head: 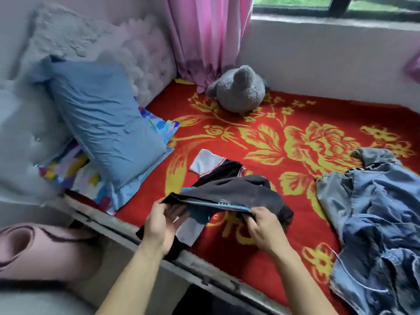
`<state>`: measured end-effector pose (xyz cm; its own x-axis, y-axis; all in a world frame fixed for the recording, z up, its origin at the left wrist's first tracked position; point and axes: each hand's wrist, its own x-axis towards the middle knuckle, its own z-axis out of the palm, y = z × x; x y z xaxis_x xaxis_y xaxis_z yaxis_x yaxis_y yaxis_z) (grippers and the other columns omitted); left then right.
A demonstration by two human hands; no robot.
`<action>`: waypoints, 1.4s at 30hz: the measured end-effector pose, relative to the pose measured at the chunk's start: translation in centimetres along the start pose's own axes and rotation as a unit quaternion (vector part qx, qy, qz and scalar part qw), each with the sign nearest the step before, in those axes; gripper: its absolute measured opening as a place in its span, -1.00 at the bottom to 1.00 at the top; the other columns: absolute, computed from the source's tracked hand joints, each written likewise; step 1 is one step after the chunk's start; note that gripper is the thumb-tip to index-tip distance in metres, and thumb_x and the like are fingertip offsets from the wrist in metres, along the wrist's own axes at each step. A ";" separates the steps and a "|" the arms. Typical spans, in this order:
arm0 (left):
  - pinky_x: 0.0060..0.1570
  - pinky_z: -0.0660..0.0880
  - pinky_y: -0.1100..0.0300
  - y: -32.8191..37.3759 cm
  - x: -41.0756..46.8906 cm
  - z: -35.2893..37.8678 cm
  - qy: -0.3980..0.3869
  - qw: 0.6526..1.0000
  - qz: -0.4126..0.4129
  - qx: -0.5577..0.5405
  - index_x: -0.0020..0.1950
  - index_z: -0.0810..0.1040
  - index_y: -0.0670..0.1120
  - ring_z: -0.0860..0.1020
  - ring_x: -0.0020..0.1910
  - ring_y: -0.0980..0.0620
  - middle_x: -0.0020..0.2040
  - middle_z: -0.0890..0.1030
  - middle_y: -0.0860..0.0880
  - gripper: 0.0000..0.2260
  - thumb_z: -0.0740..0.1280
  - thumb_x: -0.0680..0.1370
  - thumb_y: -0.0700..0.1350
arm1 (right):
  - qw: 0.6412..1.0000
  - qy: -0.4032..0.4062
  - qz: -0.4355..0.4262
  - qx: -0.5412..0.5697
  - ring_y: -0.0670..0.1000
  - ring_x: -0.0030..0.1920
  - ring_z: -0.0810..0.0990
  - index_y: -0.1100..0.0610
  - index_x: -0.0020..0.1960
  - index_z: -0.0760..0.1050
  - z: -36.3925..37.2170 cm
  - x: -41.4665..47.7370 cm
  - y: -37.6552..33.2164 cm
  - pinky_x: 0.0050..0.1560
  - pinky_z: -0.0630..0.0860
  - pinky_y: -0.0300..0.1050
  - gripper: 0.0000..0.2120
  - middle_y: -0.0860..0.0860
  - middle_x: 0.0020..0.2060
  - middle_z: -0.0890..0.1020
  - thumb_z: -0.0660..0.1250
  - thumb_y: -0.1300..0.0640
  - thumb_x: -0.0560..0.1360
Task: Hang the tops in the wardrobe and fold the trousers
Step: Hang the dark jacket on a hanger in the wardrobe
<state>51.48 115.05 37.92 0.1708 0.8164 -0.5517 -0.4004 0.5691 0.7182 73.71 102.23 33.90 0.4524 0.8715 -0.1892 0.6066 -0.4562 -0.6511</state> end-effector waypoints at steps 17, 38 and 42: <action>-0.07 0.54 0.07 2.0 -13.2 -10.6 0.032 0.871 0.192 0.451 0.11 0.39 0.08 0.58 -0.10 -0.03 -0.06 0.62 -0.09 -0.59 0.24 0.46 -0.41 | 0.951 -0.159 -0.265 -0.031 0.07 0.47 0.27 0.06 0.53 0.28 6.8 -6.7 -8.0 0.49 0.20 -0.08 -0.39 0.01 0.51 0.31 0.24 0.32 0.51; 0.11 0.57 0.11 5.2 -38.8 -42.7 0.132 0.925 0.226 0.277 0.18 0.61 0.07 0.63 0.13 0.06 0.10 0.68 0.08 -0.60 0.37 0.48 0.30 | 0.822 -0.125 -0.487 0.269 -0.17 -0.10 0.52 0.08 0.12 0.42 13.3 -34.6 -38.9 -0.01 0.43 -0.12 -0.85 -0.20 -0.15 0.58 0.15 0.05 0.62; -0.29 0.46 0.26 6.0 -41.3 -46.0 0.256 0.870 0.259 0.333 -0.21 0.65 0.01 0.65 -0.21 0.13 -0.24 0.67 0.12 -0.60 0.33 0.48 0.33 | 0.817 -0.118 -0.502 0.256 -0.23 -0.17 0.53 0.13 0.11 0.42 17.1 -38.1 -41.0 -0.11 0.42 -0.24 -0.93 -0.13 -0.16 0.59 0.19 0.18 0.66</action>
<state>0.57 80.26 45.53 -0.3678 0.9268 -0.0759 0.3354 0.2083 0.9187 20.40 90.78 55.24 -0.2815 0.7981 0.5328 0.2144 0.5935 -0.7758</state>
